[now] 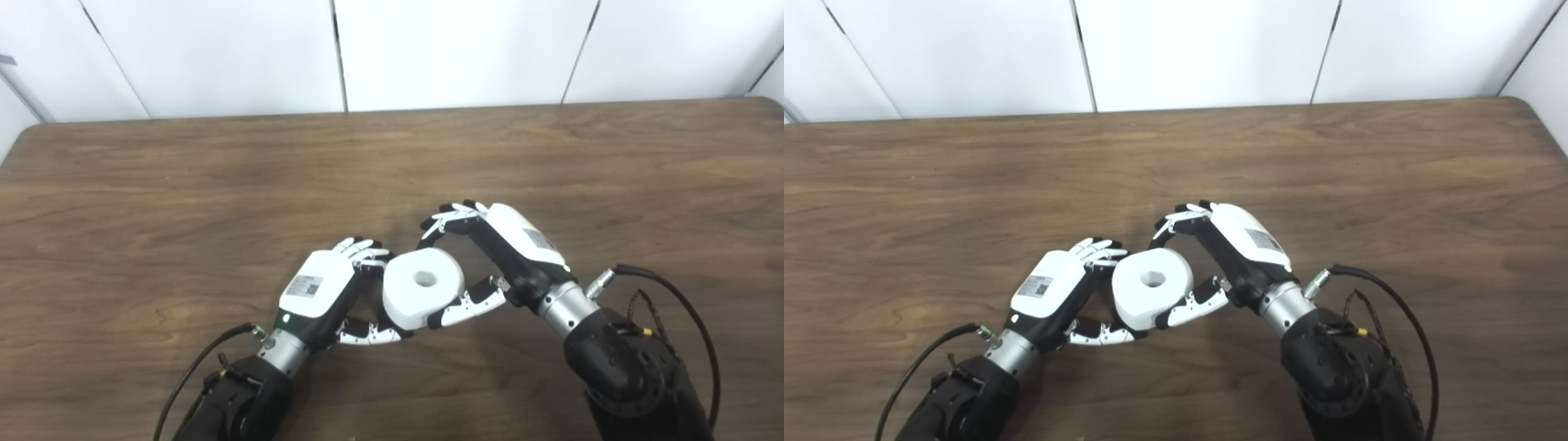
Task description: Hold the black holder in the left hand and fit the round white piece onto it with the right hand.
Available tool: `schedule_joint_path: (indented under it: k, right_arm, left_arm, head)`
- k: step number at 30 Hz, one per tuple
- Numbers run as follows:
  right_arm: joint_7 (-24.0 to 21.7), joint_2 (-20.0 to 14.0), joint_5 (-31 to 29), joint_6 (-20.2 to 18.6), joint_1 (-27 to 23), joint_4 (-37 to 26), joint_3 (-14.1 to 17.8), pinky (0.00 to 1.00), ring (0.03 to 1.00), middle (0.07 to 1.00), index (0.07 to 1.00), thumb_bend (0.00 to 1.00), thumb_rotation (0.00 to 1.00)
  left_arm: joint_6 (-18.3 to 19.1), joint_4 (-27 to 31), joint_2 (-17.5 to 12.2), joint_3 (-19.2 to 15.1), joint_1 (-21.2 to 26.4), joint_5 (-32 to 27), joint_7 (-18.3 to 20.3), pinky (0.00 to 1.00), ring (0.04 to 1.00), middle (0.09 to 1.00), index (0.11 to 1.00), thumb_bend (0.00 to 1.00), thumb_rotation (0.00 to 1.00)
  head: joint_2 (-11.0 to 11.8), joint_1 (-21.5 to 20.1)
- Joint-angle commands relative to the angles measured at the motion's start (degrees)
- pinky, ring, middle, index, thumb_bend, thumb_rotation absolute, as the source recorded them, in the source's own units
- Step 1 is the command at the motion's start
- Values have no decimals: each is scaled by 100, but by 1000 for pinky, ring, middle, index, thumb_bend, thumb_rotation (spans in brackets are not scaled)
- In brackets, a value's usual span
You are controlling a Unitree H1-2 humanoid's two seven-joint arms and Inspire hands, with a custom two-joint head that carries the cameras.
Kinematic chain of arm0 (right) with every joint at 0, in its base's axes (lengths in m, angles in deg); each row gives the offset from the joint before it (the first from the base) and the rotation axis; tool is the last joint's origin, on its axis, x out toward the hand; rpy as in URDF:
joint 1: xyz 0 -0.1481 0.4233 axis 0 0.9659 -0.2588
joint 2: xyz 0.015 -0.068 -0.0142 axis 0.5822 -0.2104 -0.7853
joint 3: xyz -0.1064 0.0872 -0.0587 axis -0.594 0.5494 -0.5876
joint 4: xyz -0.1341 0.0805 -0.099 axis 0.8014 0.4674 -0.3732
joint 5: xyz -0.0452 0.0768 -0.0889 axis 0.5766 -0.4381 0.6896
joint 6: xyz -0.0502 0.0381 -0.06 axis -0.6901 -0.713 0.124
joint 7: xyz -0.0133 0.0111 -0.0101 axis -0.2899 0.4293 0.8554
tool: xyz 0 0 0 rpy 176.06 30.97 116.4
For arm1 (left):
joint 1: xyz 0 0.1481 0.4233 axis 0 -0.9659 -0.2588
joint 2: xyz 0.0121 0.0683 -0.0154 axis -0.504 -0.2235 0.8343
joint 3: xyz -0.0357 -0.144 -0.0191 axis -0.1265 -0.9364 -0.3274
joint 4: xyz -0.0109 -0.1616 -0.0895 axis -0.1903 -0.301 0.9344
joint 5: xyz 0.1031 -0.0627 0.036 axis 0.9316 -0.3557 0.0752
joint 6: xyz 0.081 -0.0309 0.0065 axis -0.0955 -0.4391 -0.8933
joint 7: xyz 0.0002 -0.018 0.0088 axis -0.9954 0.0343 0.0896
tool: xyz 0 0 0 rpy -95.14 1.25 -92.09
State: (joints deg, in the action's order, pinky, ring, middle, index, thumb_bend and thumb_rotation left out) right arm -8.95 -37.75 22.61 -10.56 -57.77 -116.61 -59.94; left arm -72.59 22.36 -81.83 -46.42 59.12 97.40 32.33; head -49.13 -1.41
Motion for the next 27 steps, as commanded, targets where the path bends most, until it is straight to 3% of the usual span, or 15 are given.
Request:
schedule_joint_path:
  k: [1,19,20,22,27]
  right_arm:
    - [-8,-30,-8,40,-126,-52,33,1000,921,806,488,517,142]
    - [-330,-14,281,-126,-171,-288,-125,1000,937,817,495,523,154]
    - [-367,-18,314,-129,-171,-319,-144,1000,939,822,584,714,218]
    - [-449,-14,368,-150,-170,-377,-170,1000,945,834,636,835,270]
    - [-849,22,555,-246,-210,-539,-195,1000,982,897,695,905,320]
  left_arm:
    - [29,-28,-7,86,-26,139,161,923,880,799,486,524,55]
    - [41,-45,-50,112,-55,191,122,921,881,798,486,524,56]
    - [46,-45,-54,114,-55,193,131,922,881,798,486,524,56]
    - [51,-52,-63,118,-50,198,147,923,882,798,486,524,56]
    - [37,-99,-71,128,-37,216,119,916,878,794,486,524,56]
  head:
    - [-2,-3]
    - [25,-3]
    - [25,-3]
    - [50,-24]
    - [71,-21]
